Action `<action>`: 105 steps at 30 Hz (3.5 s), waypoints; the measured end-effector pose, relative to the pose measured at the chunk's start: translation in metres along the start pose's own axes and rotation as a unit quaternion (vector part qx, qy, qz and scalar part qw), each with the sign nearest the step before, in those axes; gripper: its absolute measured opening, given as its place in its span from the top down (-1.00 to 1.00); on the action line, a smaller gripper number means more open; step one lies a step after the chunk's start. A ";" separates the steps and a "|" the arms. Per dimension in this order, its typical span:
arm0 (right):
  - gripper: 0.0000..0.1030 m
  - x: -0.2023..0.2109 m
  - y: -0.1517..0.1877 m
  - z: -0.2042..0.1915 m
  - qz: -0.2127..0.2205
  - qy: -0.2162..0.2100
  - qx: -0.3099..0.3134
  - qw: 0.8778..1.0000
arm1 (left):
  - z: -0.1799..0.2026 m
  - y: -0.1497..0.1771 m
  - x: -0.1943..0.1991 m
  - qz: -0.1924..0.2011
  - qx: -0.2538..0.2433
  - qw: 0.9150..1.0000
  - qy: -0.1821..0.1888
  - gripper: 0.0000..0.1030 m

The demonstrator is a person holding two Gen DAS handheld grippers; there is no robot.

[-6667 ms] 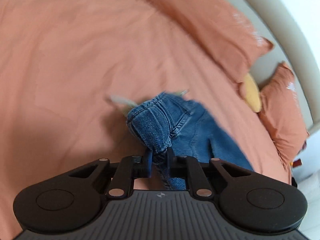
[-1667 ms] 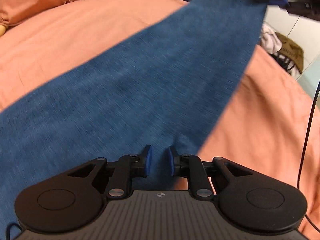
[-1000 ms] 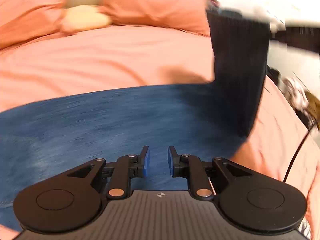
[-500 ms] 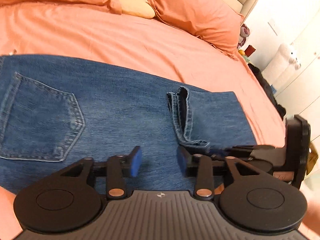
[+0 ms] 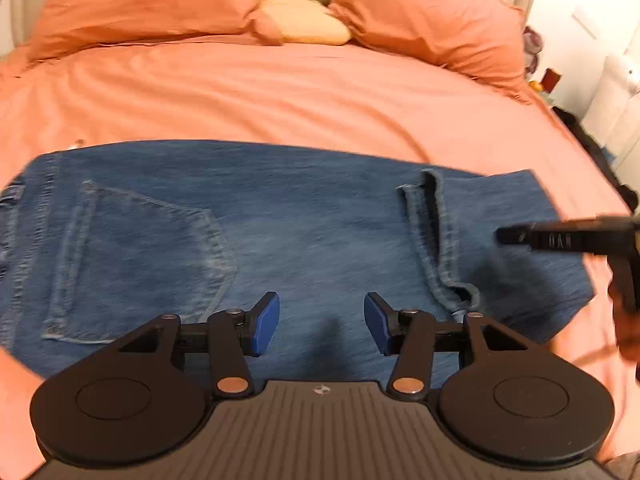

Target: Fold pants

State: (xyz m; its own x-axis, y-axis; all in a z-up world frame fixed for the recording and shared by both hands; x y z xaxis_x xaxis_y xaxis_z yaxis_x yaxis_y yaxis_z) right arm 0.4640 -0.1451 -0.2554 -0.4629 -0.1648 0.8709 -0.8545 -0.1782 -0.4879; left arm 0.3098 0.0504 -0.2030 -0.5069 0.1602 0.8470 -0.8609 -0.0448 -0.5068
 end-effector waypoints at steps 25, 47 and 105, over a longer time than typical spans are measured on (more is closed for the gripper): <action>0.60 0.051 0.049 0.060 0.042 -0.006 -0.073 0.996 | 0.023 -0.031 -0.044 -0.023 0.148 0.966 0.210 -0.41; 0.83 0.068 0.071 0.190 0.055 -0.007 -0.102 0.993 | 0.097 -0.090 -0.069 0.033 0.011 0.989 0.144 0.82; 0.77 0.005 0.075 0.029 -0.055 -0.042 0.050 0.996 | 0.100 0.006 -0.075 -0.091 -0.054 0.991 0.084 0.52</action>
State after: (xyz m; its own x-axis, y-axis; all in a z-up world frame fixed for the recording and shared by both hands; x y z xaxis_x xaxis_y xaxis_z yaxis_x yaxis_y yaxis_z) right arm 0.4047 -0.1875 -0.2889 -0.3422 -0.2193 0.9137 -0.8694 -0.2950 -0.3964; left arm 0.3381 -0.0609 -0.2531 -0.3207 0.3175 0.8924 -0.9235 0.1047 -0.3691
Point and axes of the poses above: each gripper's, at about its wrist camera, not at the fingertips, and x roughly against the way its jaws point, z to its right, y to its underside, the point moved 10 cm from there along -x, roughly the way its jaws point, and after that the axes turned 4 degrees about -z, right-handed, at the moved point
